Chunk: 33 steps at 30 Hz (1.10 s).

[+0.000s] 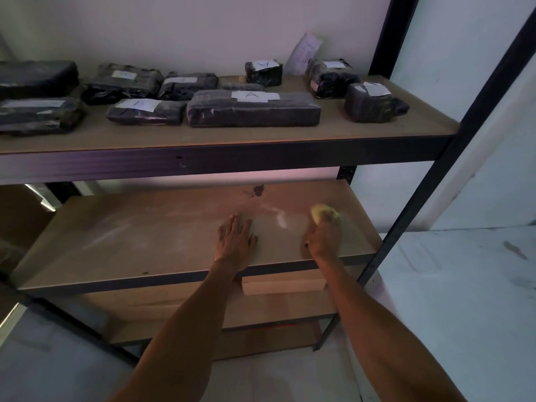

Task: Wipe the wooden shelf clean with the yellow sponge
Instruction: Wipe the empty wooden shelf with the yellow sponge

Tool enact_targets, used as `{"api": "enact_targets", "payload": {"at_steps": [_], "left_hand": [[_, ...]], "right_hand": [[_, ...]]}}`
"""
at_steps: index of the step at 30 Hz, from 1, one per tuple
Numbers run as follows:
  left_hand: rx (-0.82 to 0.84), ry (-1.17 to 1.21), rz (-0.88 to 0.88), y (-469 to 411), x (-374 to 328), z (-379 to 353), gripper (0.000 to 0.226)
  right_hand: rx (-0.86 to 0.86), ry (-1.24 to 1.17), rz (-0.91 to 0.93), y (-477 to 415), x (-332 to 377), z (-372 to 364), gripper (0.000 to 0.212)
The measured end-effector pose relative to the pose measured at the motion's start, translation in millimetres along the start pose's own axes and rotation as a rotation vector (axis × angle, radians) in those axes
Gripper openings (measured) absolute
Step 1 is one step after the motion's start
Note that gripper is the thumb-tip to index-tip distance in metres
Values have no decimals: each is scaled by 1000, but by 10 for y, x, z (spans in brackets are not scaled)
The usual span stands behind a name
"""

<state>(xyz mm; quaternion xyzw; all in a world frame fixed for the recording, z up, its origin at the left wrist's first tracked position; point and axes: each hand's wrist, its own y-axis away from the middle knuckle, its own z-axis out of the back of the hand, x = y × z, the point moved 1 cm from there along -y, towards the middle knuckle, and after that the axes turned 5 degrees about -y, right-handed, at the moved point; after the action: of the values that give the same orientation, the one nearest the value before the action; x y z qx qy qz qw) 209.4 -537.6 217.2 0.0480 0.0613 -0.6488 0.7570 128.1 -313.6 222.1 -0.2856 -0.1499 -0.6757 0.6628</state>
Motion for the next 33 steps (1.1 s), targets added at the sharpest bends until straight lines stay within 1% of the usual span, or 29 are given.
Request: {"api": "enact_targets", "payload": {"at_steps": [2, 4, 7, 8, 10, 12, 13, 15, 17, 18, 22, 25, 28, 31, 33], "left_hand": [[-6, 8, 5, -3, -8, -8, 58], [-7, 7, 9, -13, -23, -19, 59], [0, 5, 6, -5, 2, -11, 59], [-1, 3, 9, 1, 16, -2, 59], [-3, 9, 10, 4, 39, 12, 57], [-17, 7, 3, 4, 34, 7, 56], [-19, 8, 3, -3, 29, 9, 56], [-20, 8, 11, -12, 26, 11, 56], [-20, -4, 20, -11, 18, 13, 56], [-14, -3, 22, -8, 14, 19, 56], [-6, -19, 30, 9, -11, 37, 55], [-1, -31, 35, 0, -11, 39, 54], [-4, -28, 29, 15, 11, 34, 54], [-9, -28, 37, 12, 7, 34, 54], [2, -23, 39, 10, -13, 41, 55]], "right_hand": [[15, 108, -45, 37, -89, -35, 43], [62, 115, 39, 143, 155, -218, 41], [140, -19, 189, 296, 635, -437, 38], [155, -96, 189, 310, 718, -391, 37], [124, -234, 139, 236, 683, -148, 36], [91, -243, 161, 208, 503, 147, 38], [112, -230, 207, 228, 401, 277, 41], [223, -225, 337, 403, 283, 426, 44], [320, -170, 438, 610, 217, 328, 44], [331, -134, 459, 667, 215, 242, 44], [313, -99, 435, 558, 376, -3, 41], [313, -93, 403, 363, 528, 21, 37], [265, -162, 360, 412, 512, 133, 39], [353, -65, 455, 747, 390, 151, 45], [347, -63, 475, 760, 405, 108, 45]]}}
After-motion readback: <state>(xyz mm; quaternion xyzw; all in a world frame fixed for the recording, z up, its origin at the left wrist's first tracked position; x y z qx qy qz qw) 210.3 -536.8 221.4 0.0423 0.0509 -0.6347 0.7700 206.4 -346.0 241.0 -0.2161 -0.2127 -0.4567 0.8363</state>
